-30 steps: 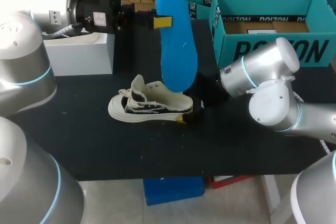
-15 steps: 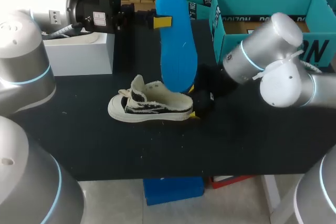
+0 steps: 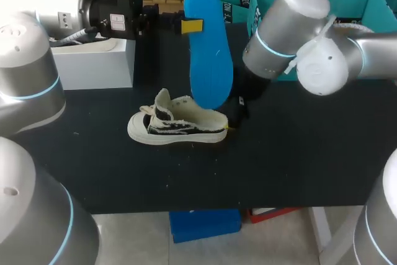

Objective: Take the shoe out of the shoebox, open the shoe tongue, remove and reinsert the insole, then place the shoe into the shoebox

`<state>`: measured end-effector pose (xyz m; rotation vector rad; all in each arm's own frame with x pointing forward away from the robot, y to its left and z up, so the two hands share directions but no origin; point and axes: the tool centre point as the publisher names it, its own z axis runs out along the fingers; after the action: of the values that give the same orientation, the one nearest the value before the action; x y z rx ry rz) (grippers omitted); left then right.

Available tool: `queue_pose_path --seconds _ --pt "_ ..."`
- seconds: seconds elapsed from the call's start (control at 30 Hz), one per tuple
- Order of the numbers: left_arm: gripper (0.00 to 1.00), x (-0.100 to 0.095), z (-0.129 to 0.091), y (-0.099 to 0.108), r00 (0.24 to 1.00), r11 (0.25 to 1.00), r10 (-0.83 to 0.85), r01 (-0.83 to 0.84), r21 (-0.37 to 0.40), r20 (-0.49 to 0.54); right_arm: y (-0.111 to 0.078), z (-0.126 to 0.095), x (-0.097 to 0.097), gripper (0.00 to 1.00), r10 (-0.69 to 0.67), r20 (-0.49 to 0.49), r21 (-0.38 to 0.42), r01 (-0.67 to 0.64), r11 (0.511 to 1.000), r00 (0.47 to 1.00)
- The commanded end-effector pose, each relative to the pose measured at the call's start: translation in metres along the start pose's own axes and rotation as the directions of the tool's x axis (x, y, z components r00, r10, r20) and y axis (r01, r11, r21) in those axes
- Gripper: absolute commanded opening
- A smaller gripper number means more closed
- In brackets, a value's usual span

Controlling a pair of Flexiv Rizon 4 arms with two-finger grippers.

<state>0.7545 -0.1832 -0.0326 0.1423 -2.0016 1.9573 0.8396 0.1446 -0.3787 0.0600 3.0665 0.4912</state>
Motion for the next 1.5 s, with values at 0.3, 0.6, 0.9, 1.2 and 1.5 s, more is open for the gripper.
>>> queue_pose_path --seconds 0.3,0.6,0.9,1.2,1.5 --pt "0.0 0.0 0.002 0.001 1.0 1.0 0.001 -0.001 0.001 0.003 0.015 -0.003 0.0 1.0 -0.005 0.008 0.279 0.003 0.96 1.0" --pt "0.0 0.0 0.002 0.001 1.0 1.0 0.001 -0.001 0.001 0.003 0.015 0.002 -0.004 1.0 0.001 -0.007 0.242 0.001 0.97 1.0" --pt "0.0 0.0 0.002 0.001 1.0 1.0 0.001 -0.001 0.001 0.003 0.015 0.006 -0.01 1.0 0.005 -0.022 0.224 0.0 0.975 1.0" --pt "0.0 0.0 0.002 0.001 1.0 1.0 0.001 -0.001 0.001 0.003 0.017 0.012 -0.016 1.0 -0.001 -0.052 0.217 0.012 0.976 0.999" --pt "0.0 0.0 0.002 0.001 1.0 1.0 0.001 -0.001 0.001 0.003 0.02 0.016 -0.02 1.0 -0.005 -0.066 0.213 0.019 0.977 0.998"
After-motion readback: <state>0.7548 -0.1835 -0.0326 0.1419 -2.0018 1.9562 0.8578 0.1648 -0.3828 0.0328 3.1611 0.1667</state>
